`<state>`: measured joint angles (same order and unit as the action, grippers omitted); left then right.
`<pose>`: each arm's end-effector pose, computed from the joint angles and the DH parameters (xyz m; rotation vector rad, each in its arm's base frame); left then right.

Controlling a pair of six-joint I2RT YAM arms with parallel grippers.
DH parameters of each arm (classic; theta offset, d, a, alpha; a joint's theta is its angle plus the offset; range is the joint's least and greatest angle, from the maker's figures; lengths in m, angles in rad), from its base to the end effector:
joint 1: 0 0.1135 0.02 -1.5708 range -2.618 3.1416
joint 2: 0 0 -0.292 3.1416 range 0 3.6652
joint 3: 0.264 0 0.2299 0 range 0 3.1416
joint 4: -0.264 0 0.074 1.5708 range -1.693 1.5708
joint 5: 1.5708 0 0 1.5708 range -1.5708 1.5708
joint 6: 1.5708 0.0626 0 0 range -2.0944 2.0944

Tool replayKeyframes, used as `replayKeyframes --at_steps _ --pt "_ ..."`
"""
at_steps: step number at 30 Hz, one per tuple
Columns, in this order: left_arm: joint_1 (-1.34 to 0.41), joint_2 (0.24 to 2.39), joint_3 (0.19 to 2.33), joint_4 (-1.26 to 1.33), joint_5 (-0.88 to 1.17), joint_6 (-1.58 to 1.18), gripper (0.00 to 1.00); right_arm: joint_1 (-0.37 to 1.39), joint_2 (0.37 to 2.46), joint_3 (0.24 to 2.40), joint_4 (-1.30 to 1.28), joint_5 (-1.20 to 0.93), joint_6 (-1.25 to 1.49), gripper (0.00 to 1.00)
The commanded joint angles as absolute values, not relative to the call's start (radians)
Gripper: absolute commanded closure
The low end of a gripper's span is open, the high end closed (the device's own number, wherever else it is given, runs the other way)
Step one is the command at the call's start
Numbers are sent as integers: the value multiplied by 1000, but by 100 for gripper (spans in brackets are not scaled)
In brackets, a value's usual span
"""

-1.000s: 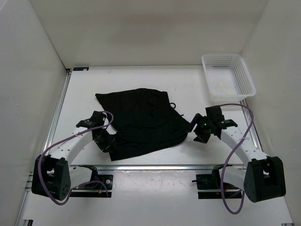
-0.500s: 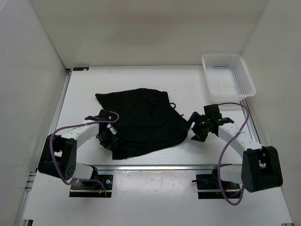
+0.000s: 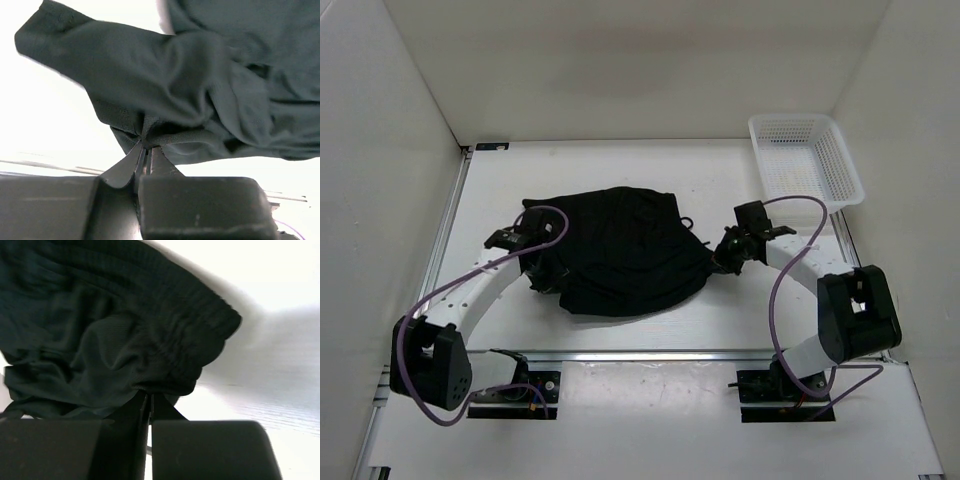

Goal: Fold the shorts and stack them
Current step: Flatten the shorts out

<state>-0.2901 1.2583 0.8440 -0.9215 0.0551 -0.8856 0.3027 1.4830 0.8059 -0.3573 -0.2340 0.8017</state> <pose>0.1804 -0.0575 0.2242 -0.8606 2.8375 -0.2621 0.2571 0.0955 0.1961 0.5883 2.6657 0.6664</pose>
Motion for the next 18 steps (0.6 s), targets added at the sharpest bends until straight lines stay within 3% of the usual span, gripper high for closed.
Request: replayKeyframes --at_steps 1,8,9,13,16,18 --pt "-284 1206 955 -1003 -14 -844 89 307 1492 905 -370 -184 790 100" --pt "-166 1339 1383 -1127 -60 -677 89 250 1597 1317 -460 -150 781 100" --pt "-129 1408 1464 -1147 -69 -654 89 241 1632 1463 -475 -150 781 100" --pt "-71 1535 1961 -1233 -78 -588 89 232 1655 1719 -534 -141 770 100" --pt "-49 1546 2078 -1224 -51 -555 89 232 1583 1720 -534 -95 750 100" --pt "-49 1525 2051 -1198 -8 -546 89 241 1499 1607 -505 -63 726 100"
